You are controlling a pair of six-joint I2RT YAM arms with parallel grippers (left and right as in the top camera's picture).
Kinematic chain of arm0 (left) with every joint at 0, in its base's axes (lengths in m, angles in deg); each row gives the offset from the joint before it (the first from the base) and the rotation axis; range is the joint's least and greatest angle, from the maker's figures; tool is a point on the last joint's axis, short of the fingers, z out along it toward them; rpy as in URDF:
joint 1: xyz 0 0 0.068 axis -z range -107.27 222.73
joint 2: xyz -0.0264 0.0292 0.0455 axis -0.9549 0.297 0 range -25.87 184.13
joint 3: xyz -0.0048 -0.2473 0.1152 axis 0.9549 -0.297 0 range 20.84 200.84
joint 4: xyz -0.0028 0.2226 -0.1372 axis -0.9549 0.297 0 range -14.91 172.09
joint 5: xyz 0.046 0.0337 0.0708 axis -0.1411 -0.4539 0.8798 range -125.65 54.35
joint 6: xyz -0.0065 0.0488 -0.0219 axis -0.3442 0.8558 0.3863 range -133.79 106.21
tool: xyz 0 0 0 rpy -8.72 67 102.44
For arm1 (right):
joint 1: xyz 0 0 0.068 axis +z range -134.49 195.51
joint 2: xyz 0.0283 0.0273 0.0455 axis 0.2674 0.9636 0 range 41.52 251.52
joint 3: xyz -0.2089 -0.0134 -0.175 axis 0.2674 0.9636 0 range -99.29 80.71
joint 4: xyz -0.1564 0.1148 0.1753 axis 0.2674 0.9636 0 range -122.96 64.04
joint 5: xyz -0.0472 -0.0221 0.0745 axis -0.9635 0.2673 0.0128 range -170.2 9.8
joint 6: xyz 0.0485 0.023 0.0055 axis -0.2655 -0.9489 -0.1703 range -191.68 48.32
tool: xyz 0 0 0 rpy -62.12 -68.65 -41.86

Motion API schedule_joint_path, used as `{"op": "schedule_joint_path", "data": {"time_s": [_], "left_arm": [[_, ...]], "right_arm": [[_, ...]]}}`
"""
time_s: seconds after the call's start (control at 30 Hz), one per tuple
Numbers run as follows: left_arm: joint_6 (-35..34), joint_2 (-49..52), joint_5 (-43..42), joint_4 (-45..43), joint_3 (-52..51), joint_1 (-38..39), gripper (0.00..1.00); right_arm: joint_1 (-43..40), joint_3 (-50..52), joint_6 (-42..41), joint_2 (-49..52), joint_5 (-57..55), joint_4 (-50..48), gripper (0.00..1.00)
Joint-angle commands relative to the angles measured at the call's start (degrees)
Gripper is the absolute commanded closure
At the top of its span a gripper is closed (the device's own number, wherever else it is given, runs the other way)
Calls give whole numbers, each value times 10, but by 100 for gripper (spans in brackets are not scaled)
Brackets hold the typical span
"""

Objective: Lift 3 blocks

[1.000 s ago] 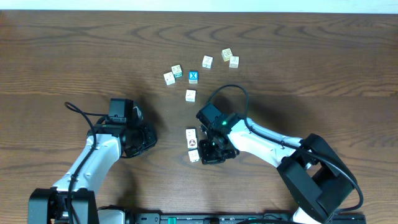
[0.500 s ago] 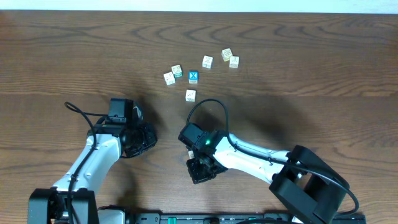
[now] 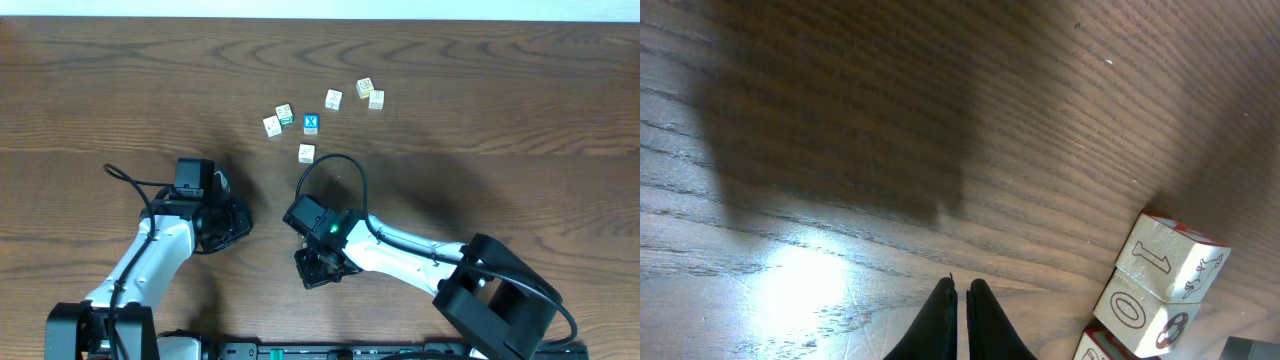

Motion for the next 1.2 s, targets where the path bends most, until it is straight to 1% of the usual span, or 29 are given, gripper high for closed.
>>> {"op": "schedule_joint_path", "data": {"time_s": [0.0, 0.27, 1.17], "left_arm": [[14, -5, 5, 2, -3, -2, 93], [14, -5, 5, 2, -3, -2, 93], [14, -5, 5, 4, -3, -2, 93]], "right_arm": [[2, 4, -5, 8, -76, 0, 99], [2, 4, -1, 8, -108, -12, 99], [1, 4, 3, 8, -109, -49, 99]]}}
